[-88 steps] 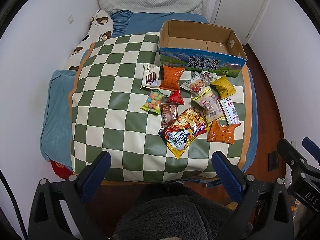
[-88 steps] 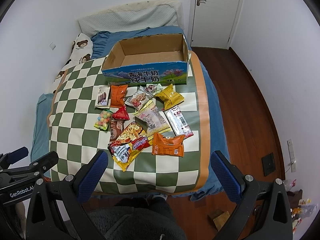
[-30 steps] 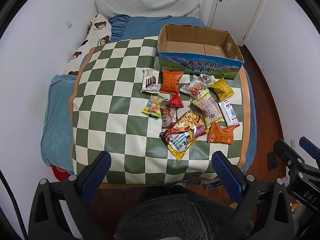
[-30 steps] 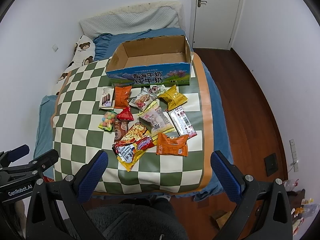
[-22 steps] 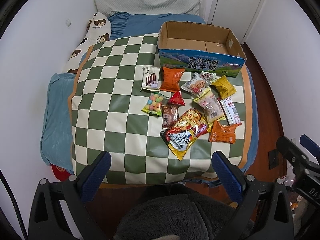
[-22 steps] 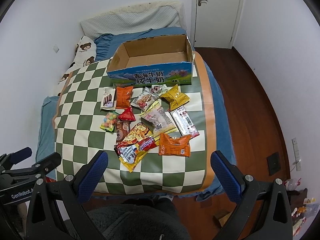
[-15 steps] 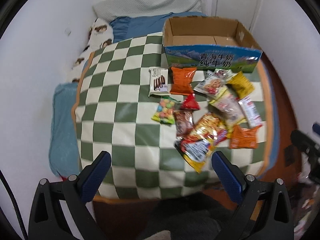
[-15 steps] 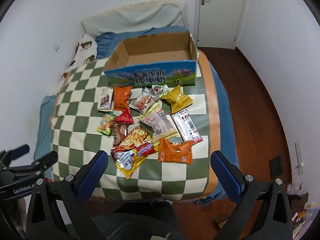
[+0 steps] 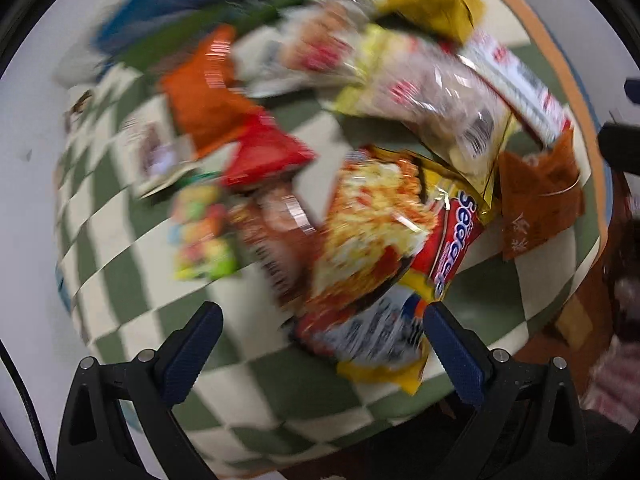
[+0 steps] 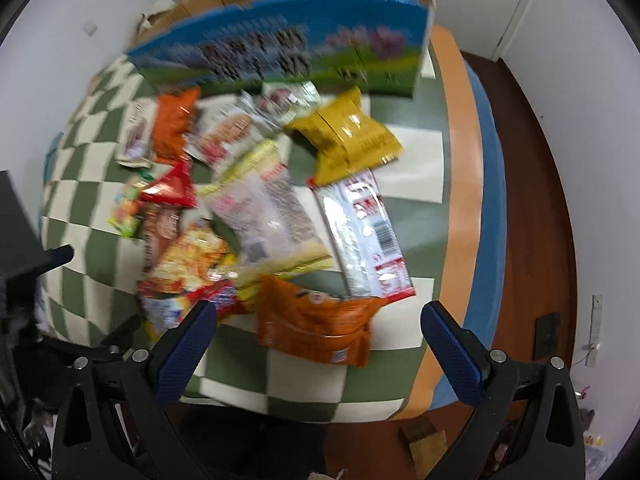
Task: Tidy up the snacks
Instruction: 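Grasp the yellow-red noodle pack with left gripper while right grasps the white-yellow biscuit pack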
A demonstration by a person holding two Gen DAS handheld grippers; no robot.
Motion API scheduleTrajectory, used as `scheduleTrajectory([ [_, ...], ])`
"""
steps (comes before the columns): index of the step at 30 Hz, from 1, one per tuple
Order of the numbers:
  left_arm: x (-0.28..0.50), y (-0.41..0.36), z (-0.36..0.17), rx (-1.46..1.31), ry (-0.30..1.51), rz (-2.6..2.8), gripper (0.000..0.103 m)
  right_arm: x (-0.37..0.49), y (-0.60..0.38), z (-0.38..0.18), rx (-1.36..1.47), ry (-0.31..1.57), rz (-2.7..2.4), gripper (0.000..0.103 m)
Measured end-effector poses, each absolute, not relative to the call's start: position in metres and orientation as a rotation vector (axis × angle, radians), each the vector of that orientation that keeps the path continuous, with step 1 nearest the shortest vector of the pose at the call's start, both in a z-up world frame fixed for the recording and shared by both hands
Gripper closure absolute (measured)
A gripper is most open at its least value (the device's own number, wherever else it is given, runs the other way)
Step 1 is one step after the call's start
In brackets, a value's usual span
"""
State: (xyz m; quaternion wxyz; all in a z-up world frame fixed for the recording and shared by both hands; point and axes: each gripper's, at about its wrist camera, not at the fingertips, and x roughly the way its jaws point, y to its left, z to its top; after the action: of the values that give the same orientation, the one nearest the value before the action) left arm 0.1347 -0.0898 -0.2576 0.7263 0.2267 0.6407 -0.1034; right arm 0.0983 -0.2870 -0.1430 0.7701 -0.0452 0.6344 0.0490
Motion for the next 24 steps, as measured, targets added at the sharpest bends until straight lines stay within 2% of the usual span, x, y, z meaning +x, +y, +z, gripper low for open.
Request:
scheduleTrajectory([
  [4, 0.146, -0.114, -0.298, 0.544, 1.472, -0.335, 0.001, 0.101, -0.303, -0.170, -0.096, 1.411, 0.113, 0.001],
  [6, 0.149, -0.121, -0.307, 0.531, 1.481, -0.351, 0.014, 0.101, -0.309, -0.180, -0.095, 1.427, 0.119, 0.001],
  [9, 0.151, -0.126, -0.311, 0.526, 1.439, -0.323, 0.016, 0.102, -0.314, -0.189, -0.092, 1.440, 0.149, 0.002],
  [17, 0.168, -0.064, -0.291, 0.186, 1.460, 0.003, 0.017, 0.120, -0.301, -0.181, -0.078, 1.418, 0.238, 0.003],
  [21, 0.174, -0.015, -0.301, -0.074, 1.505, 0.162, 0.017, 0.146, -0.277, -0.183, -0.090, 1.407, 0.290, 0.003],
  [24, 0.186, 0.000, -0.312, -0.166, 1.521, 0.163, 0.015, 0.167, -0.254, -0.196, -0.146, 1.434, 0.326, 0.004],
])
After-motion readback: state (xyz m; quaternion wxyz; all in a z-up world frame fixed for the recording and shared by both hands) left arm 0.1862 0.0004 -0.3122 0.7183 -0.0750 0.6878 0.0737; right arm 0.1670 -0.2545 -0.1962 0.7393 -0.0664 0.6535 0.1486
